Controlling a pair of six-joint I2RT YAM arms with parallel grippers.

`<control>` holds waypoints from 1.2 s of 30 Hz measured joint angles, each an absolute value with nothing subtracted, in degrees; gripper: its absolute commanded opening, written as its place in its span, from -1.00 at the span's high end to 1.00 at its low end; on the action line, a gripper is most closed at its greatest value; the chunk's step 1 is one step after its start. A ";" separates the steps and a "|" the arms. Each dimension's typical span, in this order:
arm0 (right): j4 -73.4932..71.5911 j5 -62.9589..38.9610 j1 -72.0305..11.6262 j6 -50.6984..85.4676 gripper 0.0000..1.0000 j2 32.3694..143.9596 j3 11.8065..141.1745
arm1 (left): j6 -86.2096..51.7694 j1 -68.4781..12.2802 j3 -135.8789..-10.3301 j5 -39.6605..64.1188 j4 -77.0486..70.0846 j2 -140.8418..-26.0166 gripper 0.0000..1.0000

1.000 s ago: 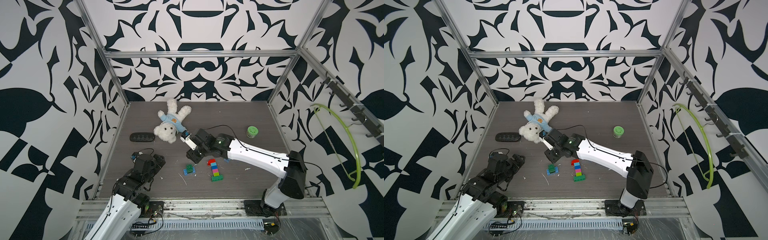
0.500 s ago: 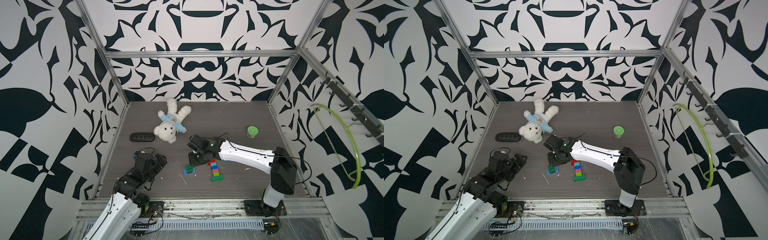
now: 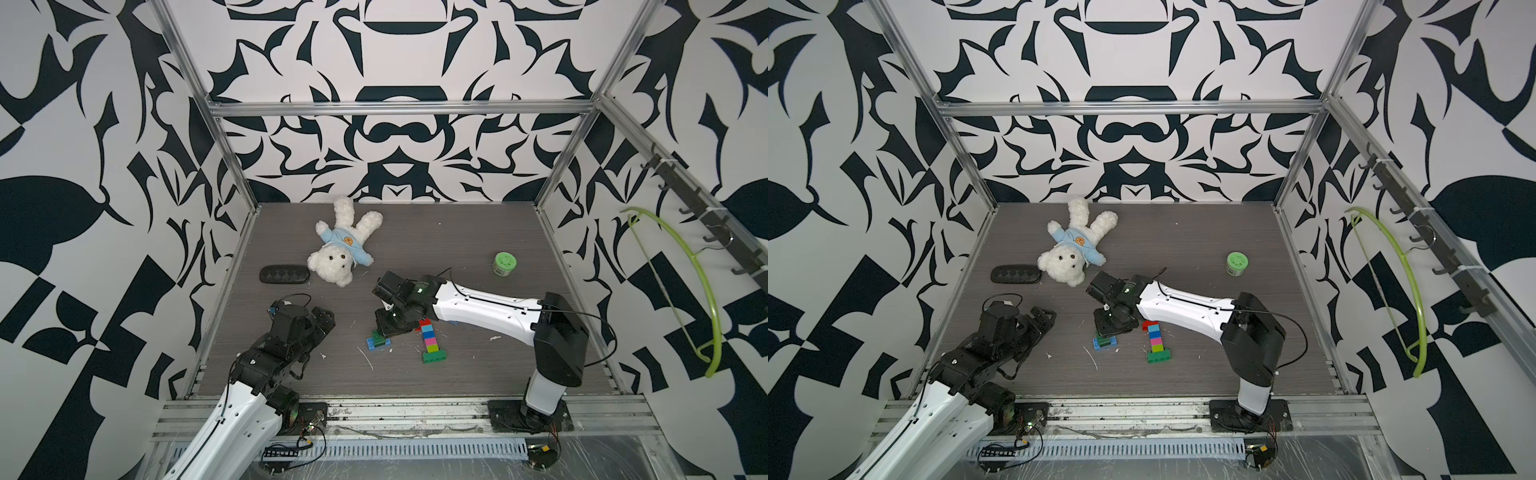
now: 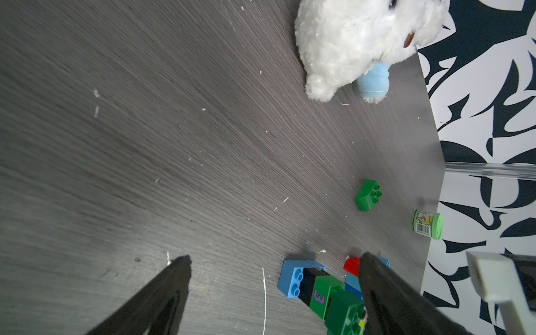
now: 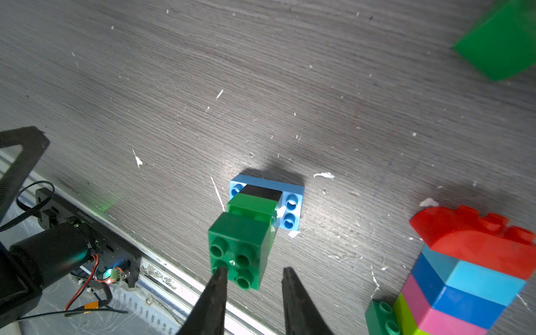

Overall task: Assemble the number 1 with lego
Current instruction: Assemble the lego brick with the lego brick.

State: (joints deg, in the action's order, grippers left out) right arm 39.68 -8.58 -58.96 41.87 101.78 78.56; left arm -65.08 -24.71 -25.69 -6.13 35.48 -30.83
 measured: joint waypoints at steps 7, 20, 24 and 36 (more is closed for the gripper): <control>39.68 -9.61 -58.96 41.87 0.41 103.35 78.65 | -65.08 -24.71 -25.69 -6.13 35.38 -30.83 -0.92; 42.00 -9.47 -58.96 42.46 0.63 105.95 82.00 | -64.88 -24.71 -25.69 -6.13 35.40 -30.81 -0.93; 43.48 -9.41 -58.96 42.57 0.63 106.87 83.26 | -64.84 -24.71 -25.69 -6.09 35.40 -30.83 -0.92; 44.53 -9.47 -59.00 42.52 0.64 107.53 83.44 | -63.86 -24.71 -25.67 -3.86 33.98 -31.79 -0.86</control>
State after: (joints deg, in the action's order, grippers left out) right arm 44.53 -9.47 -59.00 42.52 107.53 83.44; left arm -63.86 -24.71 -25.67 -3.86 33.98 -31.79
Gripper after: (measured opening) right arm 0.183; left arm 0.956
